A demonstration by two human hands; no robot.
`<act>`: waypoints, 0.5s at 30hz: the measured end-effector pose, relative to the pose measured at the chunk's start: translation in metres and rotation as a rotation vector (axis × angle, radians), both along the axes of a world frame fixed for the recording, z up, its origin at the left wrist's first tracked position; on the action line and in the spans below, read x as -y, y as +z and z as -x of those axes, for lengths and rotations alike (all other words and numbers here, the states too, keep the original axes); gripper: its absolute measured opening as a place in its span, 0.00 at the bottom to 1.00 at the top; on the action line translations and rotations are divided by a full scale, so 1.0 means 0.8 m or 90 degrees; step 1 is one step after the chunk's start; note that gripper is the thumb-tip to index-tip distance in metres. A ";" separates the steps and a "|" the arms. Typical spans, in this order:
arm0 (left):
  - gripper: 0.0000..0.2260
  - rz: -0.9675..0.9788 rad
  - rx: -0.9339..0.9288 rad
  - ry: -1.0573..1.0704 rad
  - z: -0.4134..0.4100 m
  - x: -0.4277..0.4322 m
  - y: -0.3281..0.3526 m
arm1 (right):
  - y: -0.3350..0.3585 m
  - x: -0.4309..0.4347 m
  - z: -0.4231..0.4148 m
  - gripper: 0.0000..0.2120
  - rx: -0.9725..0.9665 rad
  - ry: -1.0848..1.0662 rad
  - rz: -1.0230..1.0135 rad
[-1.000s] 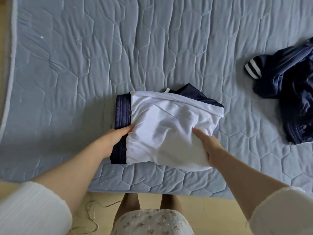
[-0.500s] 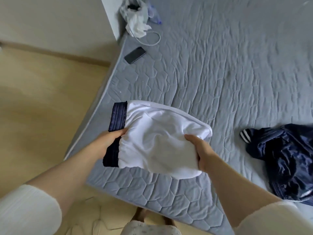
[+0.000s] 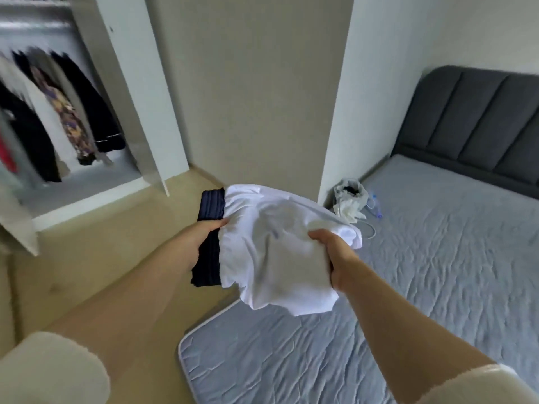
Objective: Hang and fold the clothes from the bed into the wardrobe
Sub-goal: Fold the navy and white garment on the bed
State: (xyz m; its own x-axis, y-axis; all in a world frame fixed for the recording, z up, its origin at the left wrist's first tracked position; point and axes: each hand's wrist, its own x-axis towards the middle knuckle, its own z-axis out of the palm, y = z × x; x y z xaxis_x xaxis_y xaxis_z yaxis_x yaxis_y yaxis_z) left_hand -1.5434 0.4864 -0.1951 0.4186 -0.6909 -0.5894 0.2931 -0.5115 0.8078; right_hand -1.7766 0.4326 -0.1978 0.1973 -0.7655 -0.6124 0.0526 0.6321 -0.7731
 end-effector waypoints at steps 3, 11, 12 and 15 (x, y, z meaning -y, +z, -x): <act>0.11 0.046 -0.006 0.063 -0.065 -0.026 0.041 | 0.040 0.010 -0.074 0.09 0.009 0.079 0.036; 0.10 0.101 0.004 0.211 -0.275 -0.095 0.094 | 0.102 0.002 -0.309 0.12 0.004 0.231 0.088; 0.10 0.109 0.005 0.222 -0.303 -0.101 0.099 | 0.107 0.000 -0.340 0.12 0.007 0.245 0.094; 0.10 0.124 0.016 0.251 -0.387 -0.123 0.113 | 0.120 -0.010 -0.436 0.11 0.011 0.284 0.104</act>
State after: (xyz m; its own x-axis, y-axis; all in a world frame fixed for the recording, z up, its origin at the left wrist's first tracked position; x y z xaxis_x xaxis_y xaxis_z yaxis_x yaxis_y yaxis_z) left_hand -1.2340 0.5851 -0.1050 0.6851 -0.5726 -0.4503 0.4145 -0.2018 0.8874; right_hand -1.4281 0.4409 -0.1020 0.5383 -0.6894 -0.4847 -0.1823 0.4663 -0.8657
